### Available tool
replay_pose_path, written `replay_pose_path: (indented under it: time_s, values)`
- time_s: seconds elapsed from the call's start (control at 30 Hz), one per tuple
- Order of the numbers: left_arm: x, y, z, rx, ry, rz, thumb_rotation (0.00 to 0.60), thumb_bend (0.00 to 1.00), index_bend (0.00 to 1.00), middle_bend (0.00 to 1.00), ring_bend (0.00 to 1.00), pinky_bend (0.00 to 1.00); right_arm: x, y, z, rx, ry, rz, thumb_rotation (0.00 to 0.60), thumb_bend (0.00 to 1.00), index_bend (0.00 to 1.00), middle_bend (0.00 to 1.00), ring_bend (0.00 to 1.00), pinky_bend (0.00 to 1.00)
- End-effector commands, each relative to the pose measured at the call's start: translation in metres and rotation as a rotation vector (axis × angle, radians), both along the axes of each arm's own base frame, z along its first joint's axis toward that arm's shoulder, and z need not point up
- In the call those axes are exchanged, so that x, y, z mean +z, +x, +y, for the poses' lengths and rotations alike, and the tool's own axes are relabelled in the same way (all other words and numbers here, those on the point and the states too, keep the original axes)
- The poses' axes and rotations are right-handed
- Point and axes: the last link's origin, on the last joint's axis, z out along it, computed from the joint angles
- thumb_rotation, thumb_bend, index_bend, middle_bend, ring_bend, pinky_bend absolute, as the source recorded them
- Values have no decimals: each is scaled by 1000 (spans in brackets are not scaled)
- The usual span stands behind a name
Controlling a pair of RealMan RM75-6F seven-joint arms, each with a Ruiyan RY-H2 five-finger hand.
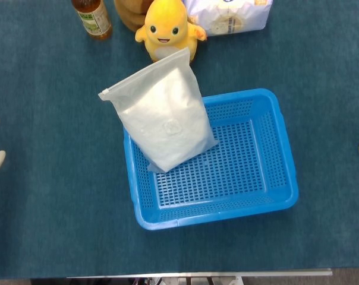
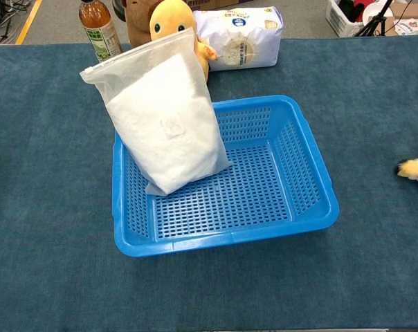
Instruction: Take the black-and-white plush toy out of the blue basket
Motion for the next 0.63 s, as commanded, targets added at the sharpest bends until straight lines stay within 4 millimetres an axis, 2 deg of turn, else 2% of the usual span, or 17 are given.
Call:
replay_pose_path:
  time_s: [0.03,0.13,0.2,0.27,0.47,0.63]
  values:
    - [0,0,7,-20,3,-9,600,196,351,345,320,520,-1,3,7,19,-38,-41,600,0,0,53,197,397]
    - [-1,1,12,-40,8,-22,600,196,351,338,317,520,-1,1,11,39,-126,-51,600,0,26,100,197,398]
    - [-1,1,15,-54,10,-25,600,196,351,334,316,520,-5,-3,16,27,-153,-39,600,0,163,185,197,399]
    - [0,0,17,-60,16,-32,600,197,351,329,314,520,-10,-8,20,-2,-157,-55,600,0,250,228,197,399]
    - [2,-3,19,-49,23,-39,600,196,353,325,312,520,-20,-26,23,-88,-140,-113,600,0,323,272,200,399]
    - [3,-3,17,-44,26,-33,600,196,356,325,312,520,-25,-29,16,-89,-114,-124,600,0,340,286,210,399]
